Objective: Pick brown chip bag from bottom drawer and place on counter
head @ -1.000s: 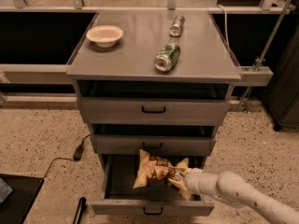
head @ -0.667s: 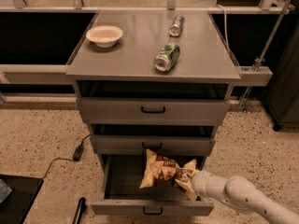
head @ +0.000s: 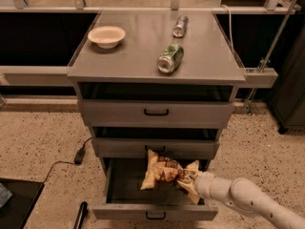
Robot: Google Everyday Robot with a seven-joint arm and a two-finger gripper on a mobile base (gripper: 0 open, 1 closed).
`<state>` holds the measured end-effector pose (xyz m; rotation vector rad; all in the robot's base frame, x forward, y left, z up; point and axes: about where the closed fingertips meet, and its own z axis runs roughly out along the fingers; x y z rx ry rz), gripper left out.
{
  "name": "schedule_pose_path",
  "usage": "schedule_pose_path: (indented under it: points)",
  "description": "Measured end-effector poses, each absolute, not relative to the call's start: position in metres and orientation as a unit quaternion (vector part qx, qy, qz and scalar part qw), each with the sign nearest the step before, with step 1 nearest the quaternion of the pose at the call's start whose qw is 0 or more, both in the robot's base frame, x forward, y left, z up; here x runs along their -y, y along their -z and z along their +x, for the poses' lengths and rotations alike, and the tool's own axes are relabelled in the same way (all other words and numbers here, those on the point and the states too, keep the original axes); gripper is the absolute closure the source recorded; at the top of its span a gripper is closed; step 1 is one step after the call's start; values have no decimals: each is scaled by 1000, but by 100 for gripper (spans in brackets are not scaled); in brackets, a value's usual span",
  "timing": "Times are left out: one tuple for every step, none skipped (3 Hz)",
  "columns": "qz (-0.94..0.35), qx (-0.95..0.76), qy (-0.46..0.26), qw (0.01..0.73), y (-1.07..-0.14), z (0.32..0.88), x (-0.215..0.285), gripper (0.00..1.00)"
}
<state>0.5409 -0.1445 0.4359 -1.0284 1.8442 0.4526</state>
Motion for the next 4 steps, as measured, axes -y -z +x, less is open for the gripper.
schedule_pose_path:
  points:
    - [-433,-727,-176,503,-505,532,140,100]
    - [-461,-682,-143,550,-621,524,143,100]
    - [-475,-655,-97,580,-712,522,153,100]
    - [-478,-653,-96,580,-714,522,150,100]
